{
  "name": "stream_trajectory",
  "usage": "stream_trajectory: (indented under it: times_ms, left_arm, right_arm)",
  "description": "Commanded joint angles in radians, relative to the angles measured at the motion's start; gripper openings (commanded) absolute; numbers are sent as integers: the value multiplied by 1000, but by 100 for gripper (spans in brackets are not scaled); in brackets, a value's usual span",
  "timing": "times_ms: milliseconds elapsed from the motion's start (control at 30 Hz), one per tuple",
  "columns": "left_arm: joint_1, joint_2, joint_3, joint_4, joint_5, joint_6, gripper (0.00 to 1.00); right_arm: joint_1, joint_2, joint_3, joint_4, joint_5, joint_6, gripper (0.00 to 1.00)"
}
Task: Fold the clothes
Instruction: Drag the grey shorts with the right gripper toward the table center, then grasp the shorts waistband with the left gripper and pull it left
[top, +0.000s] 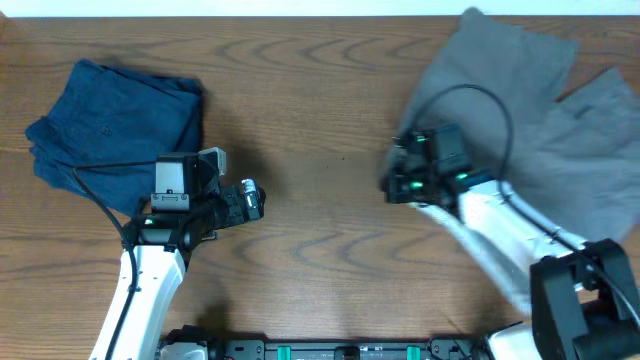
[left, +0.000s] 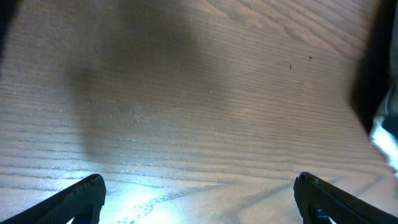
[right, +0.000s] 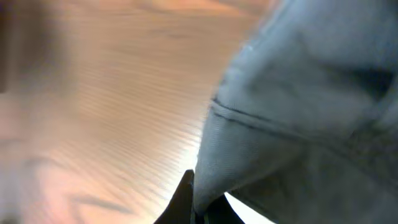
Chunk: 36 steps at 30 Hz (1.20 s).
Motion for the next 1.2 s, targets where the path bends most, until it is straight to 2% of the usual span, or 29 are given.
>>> stream_trajectory:
  times_ms: [0,33,67,100,133,167,200,233,367,500,600,900,1167]
  left_arm:
    - [2,2,16,-2,7,-6,98]
    - [2,2,16,-2,7,-6,98]
    - [2,2,16,-2,7,-6,97]
    - [2,2,16,-2,7,-6,98]
    - [2,2,16,-2,7,-6,98]
    - [2,2,16,-2,7,-6,98]
    - [2,2,16,-2,7,-6,98]
    - [2,2,16,-2,7,-6,98]
    - [2,2,16,10,8,-19,98]
    - [0,5,16,72,14,-122,98]
    - [-26,21,16,133,43,-140,98]
    - [-227,220,16,349,59,-189,98]
    - [-340,454,16,632,59,-256,98]
  right_arm:
    - [153,-4,6,106,-133,39,6]
    - [187,-4,9,134,-124,39,27]
    - [224,-4,17,146,-87,39,52]
    - [238,-4,23,143,-62,39,55]
    - [247,-5,31,134,-32,39,64]
    - [247,-7,36,127,-18,39,75]
    - [240,-11,40,116,-1,39,91]
    - [226,-18,44,99,16,40,99]
    - [142,-78,50,-21,115,66,99]
    - [5,-184,50,-222,299,78,99]
    - [-105,-257,49,-352,385,77,99]
    - [-354,-351,49,-573,391,54,99]
    - [-407,-351,49,-628,392,38,99]
